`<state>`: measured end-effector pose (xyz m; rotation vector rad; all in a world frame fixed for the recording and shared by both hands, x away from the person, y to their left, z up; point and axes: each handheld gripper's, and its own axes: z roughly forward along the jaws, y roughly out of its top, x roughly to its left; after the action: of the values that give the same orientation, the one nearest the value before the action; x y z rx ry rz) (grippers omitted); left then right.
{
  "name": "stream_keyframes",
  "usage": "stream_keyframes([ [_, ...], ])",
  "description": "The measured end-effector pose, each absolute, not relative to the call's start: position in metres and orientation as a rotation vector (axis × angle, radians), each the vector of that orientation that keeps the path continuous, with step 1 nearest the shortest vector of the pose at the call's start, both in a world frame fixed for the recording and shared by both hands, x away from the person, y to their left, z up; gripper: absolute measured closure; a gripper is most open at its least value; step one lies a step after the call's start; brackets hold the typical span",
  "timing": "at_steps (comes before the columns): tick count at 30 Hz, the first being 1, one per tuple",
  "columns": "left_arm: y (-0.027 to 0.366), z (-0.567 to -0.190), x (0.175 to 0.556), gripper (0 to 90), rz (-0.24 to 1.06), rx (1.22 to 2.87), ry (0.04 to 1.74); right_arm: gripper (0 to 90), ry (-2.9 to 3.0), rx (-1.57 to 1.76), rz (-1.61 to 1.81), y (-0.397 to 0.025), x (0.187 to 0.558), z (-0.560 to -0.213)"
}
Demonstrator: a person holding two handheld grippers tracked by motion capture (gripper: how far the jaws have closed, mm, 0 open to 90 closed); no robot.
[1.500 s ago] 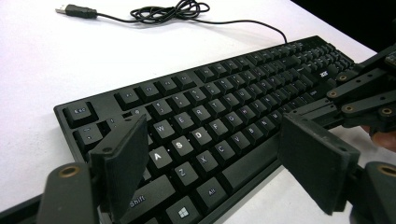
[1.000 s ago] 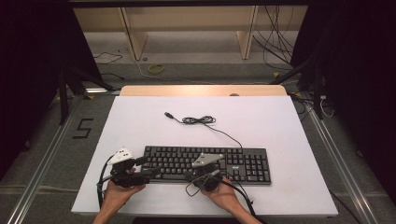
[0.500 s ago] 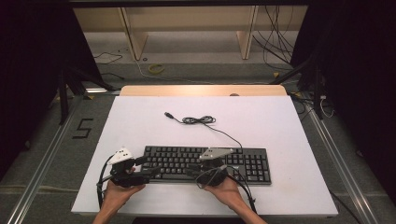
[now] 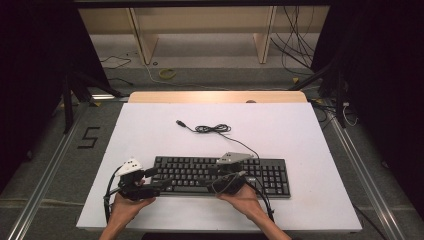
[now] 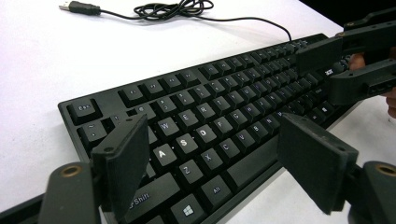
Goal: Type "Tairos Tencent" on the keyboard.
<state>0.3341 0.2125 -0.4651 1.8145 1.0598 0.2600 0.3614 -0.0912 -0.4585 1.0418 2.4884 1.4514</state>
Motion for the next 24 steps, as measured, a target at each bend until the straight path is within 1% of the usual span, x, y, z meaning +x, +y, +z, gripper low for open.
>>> stream_keyframes([
  [3,0.213,-0.465,0.334,25.4,0.261,1.817,1.065,38.8,2.495,1.047,1.435,-0.091,0.365,-0.458],
  [8,0.214,-0.466,0.335,27.2,0.259,1.820,1.080,38.5,2.492,1.049,1.429,-0.089,0.369,-0.457],
  [12,0.215,-0.467,0.335,32.5,0.253,1.827,1.087,38.7,2.497,1.049,1.422,-0.085,0.373,-0.457],
  [19,0.216,-0.470,0.336,46.3,0.237,1.857,1.095,38.7,2.506,1.041,1.408,-0.080,0.377,-0.457],
  [24,0.218,-0.471,0.337,53.4,0.234,1.873,1.113,39.0,2.509,1.042,1.404,-0.076,0.381,-0.457],
])
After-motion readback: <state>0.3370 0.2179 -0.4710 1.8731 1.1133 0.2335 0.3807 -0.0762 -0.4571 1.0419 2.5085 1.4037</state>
